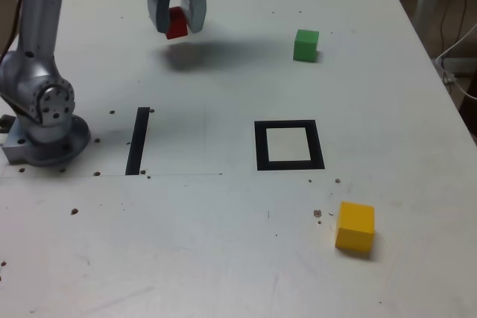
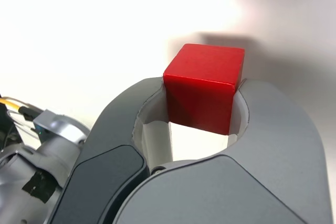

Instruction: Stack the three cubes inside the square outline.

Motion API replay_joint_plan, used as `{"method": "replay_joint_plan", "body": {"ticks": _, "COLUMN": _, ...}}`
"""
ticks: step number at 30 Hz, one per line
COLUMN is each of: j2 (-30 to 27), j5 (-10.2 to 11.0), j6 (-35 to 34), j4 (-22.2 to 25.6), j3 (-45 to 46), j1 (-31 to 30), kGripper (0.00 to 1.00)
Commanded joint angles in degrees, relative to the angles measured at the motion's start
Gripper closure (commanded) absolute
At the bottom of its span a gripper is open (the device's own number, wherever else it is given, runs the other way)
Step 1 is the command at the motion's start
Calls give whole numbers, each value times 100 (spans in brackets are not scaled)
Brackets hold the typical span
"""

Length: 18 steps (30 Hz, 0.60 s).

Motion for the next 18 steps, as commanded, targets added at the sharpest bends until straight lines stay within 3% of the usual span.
{"method": "replay_joint_plan", "body": {"ticks": 1, "j2": -222, "j5": -36, "j6": -92, "j4": -9, "j3": 156, "j1": -267, "kGripper": 71}}
{"method": "replay_joint_plan", "body": {"ticks": 9, "j2": -740, "j5": -284, "j6": -700, "j4": -23, "j3": 647, "j1": -1754, "kGripper": 71}}
{"method": "replay_joint_plan", "body": {"ticks": 18, "j2": -768, "j5": -662, "j6": -1468, "j4": 34, "j3": 502, "j1": -3378, "kGripper": 71}}
